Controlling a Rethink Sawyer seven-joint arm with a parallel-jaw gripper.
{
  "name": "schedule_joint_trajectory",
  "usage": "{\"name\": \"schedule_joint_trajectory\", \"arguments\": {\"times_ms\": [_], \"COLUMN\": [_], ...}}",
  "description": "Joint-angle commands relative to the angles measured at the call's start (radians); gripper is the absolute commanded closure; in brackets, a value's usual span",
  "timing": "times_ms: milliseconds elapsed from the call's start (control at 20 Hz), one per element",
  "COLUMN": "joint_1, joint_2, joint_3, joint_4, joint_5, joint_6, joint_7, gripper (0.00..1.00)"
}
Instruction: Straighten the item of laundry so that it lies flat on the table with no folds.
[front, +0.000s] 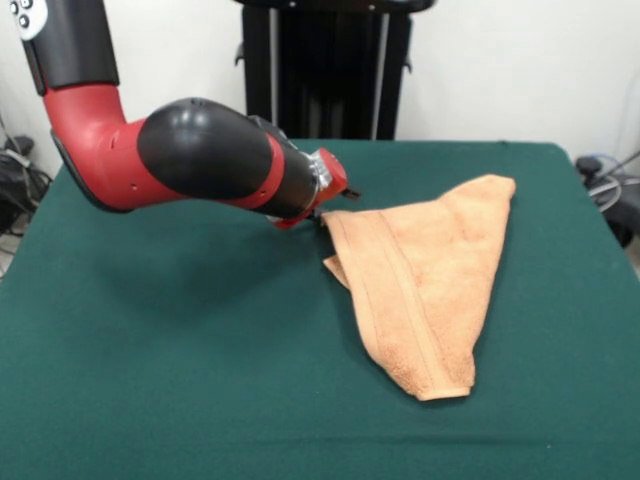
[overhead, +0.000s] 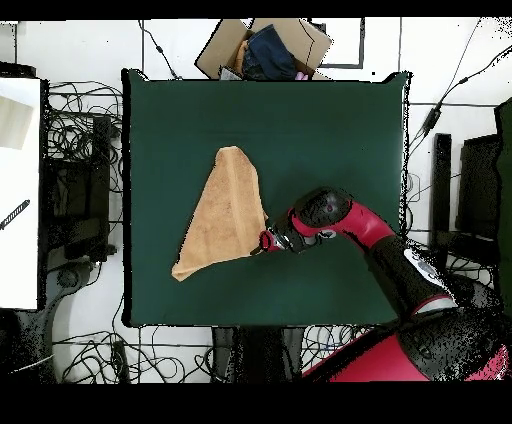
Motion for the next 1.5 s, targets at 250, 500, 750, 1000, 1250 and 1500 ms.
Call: {"name": "schedule_joint_trajectory", "arguments": {"times_ms": [250,500,750,1000,1250,1500], "joint_1": [0.022,0.036,0.038,0.039,0.040,0.044], "joint_2": [0.008,0.013,0.014,0.015,0.017,0.018], "joint_3": [0.070,0.069,0.069,0.069,0.069,0.067], "joint_4": [-0.127,-0.146,-0.144,-0.145,-0.146,-0.151], "joint_5": [-0.116,-0.116,-0.117,-0.121,-0.121,-0.118], "joint_6": [-0.281,-0.276,-0.280,-0.289,-0.293,-0.298], "joint_7": [-0.131,-0.125,-0.120,-0.115,-0.111,-0.100], "gripper": [0.00,0.00,0.00,0.00,0.00,0.00]}}
